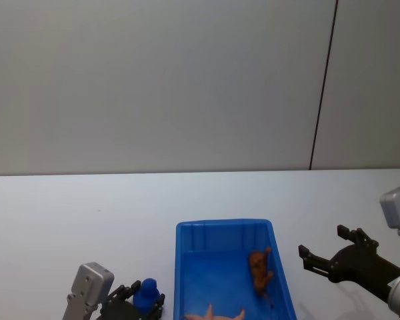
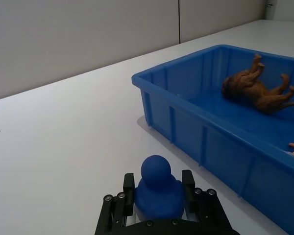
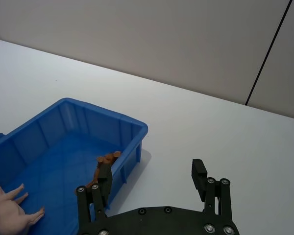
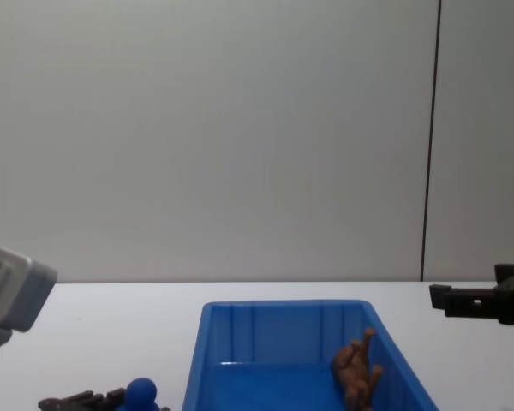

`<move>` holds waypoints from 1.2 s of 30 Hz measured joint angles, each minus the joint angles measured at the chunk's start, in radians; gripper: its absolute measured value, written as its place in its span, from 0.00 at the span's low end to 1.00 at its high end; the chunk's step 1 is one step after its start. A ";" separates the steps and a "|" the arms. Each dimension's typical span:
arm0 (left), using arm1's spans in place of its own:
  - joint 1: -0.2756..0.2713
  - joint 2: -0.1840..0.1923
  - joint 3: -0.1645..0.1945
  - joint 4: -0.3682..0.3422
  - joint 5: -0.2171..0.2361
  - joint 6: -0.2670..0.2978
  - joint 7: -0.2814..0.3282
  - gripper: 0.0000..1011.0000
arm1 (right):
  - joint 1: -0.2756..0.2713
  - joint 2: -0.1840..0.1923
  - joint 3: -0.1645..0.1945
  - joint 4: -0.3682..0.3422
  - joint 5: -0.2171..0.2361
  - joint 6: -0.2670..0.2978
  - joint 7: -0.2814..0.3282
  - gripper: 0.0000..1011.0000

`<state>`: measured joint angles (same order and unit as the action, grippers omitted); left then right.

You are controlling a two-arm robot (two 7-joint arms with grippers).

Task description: Pick up the two dolls from the table and place them into the box.

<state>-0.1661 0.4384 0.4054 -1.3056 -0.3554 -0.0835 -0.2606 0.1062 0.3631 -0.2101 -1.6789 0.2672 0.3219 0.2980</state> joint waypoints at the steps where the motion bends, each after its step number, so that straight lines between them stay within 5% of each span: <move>1: 0.000 0.000 -0.001 -0.001 0.001 0.000 0.000 0.58 | 0.000 0.000 0.000 0.000 0.000 0.000 0.000 0.99; 16: -0.019 0.015 -0.032 -0.089 0.046 -0.015 0.031 0.48 | 0.000 0.000 0.000 0.000 0.000 0.000 0.000 0.99; 27: -0.068 -0.020 -0.027 -0.144 0.098 -0.030 -0.003 0.41 | 0.000 0.000 0.000 0.000 0.000 0.000 0.000 0.99; 36: -0.116 -0.086 0.010 -0.149 0.135 -0.036 -0.067 0.72 | 0.000 0.000 0.000 0.000 0.000 0.000 0.000 0.99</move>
<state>-0.2821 0.3525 0.4155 -1.4550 -0.2201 -0.1193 -0.3279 0.1062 0.3632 -0.2101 -1.6789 0.2672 0.3219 0.2981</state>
